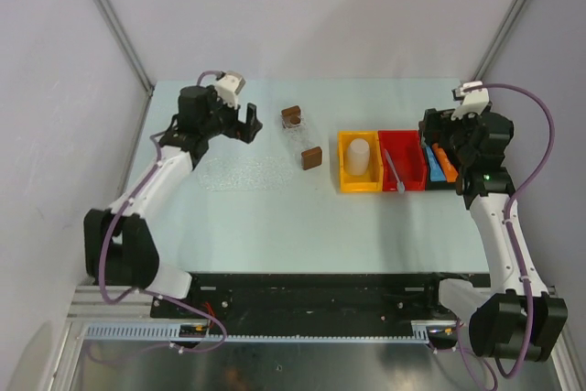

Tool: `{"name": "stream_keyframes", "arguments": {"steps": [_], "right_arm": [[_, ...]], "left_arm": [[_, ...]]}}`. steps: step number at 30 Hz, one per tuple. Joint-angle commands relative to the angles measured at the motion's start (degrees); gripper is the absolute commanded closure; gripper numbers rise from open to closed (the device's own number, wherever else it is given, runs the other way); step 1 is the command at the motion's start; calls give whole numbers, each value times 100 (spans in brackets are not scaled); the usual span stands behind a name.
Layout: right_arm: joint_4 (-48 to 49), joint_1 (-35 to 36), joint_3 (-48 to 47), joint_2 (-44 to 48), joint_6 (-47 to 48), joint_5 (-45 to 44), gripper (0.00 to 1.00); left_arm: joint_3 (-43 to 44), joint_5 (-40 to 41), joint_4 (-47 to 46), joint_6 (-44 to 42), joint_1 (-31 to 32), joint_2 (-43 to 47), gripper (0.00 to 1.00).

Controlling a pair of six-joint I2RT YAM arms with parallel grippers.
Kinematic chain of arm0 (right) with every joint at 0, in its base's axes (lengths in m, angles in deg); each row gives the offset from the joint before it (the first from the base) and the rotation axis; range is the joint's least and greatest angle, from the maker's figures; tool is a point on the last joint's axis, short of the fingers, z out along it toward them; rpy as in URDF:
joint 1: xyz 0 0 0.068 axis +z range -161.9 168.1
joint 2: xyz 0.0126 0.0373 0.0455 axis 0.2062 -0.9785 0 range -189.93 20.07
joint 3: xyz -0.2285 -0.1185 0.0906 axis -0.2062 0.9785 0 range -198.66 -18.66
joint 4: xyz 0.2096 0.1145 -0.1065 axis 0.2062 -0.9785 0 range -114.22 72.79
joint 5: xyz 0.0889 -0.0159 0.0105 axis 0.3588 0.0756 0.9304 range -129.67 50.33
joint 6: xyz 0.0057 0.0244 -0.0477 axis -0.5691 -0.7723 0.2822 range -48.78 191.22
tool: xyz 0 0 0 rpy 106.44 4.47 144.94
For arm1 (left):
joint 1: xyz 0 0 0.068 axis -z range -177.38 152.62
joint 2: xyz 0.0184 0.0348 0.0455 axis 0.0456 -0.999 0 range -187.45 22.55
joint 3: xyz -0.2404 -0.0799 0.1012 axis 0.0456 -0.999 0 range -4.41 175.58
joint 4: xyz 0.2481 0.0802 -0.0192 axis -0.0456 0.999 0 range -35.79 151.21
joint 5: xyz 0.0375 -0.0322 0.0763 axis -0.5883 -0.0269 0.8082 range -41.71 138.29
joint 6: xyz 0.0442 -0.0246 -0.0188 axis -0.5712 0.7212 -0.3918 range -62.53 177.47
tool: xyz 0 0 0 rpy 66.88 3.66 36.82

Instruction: Prepare toiletry sets of a toothbrush and toothpaste on the tray

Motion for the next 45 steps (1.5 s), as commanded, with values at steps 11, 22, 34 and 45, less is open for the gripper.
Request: {"name": "stream_keyframes", "arguments": {"steps": [11, 22, 34, 45], "right_arm": [[163, -170, -3, -101, 133, 185, 0], [155, -337, 15, -92, 107, 378, 0], [137, -416, 50, -74, 98, 519, 0], [128, -425, 41, -48, 116, 563, 0]], "left_arm": [[2396, 158, 1147, 1183, 675, -2552, 7], [3214, 942, 1393, 1965, 1141, -3546, 20], [3662, 1522, 1551, 2124, 1299, -4117, 27], [3970, 1636, 1577, 2265, 1352, -4574, 39]]}}
